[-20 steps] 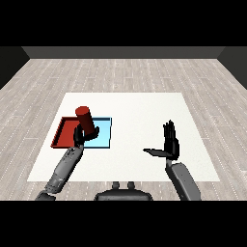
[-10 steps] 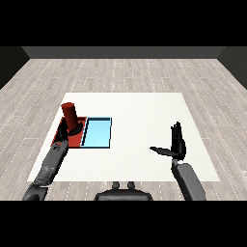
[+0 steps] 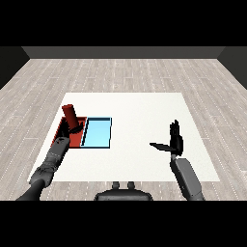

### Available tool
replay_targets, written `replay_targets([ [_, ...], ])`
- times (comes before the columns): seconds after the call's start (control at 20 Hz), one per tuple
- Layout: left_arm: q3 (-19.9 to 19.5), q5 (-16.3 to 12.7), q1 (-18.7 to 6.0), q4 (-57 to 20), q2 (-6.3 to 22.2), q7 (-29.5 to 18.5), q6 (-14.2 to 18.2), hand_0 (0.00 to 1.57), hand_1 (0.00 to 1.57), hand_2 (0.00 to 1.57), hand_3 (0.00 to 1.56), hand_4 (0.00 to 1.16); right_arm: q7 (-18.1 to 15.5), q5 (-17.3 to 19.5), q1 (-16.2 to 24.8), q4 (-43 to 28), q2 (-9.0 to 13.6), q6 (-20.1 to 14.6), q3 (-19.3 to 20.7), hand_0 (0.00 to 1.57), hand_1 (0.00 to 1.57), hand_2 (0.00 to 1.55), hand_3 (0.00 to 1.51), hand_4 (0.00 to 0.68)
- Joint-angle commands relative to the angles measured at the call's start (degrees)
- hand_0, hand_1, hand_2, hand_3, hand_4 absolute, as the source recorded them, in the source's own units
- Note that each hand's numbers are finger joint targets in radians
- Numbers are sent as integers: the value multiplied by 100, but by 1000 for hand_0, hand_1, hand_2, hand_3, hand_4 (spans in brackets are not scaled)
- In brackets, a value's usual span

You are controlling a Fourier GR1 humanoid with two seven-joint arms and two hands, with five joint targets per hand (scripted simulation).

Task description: Pick the red can and put it in the red box

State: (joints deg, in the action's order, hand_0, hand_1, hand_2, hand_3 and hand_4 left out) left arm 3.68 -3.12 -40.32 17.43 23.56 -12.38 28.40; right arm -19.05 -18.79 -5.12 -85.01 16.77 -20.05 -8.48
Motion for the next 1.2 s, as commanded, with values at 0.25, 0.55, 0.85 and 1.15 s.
replay_targets([
  [0.25,-214,-12,66,-1374,-49,500,-52,683,683,691,124,775,-317,19,-308,661,-167,126,137,0,0,0,0,0],
  [0.55,-280,-36,-105,-1616,145,867,-570,0,0,0,0,649,-346,48,-337,627,-198,165,137,0,0,0,0,0],
  [0.85,-200,78,-72,-1581,256,807,-688,0,0,0,0,0,-284,-99,-504,650,-220,283,308,0,0,0,0,0],
  [1.15,-573,-247,-214,-1046,194,-26,-324,0,0,0,0,0,-237,-155,-363,322,-206,336,342,0,0,0,0,0],
])
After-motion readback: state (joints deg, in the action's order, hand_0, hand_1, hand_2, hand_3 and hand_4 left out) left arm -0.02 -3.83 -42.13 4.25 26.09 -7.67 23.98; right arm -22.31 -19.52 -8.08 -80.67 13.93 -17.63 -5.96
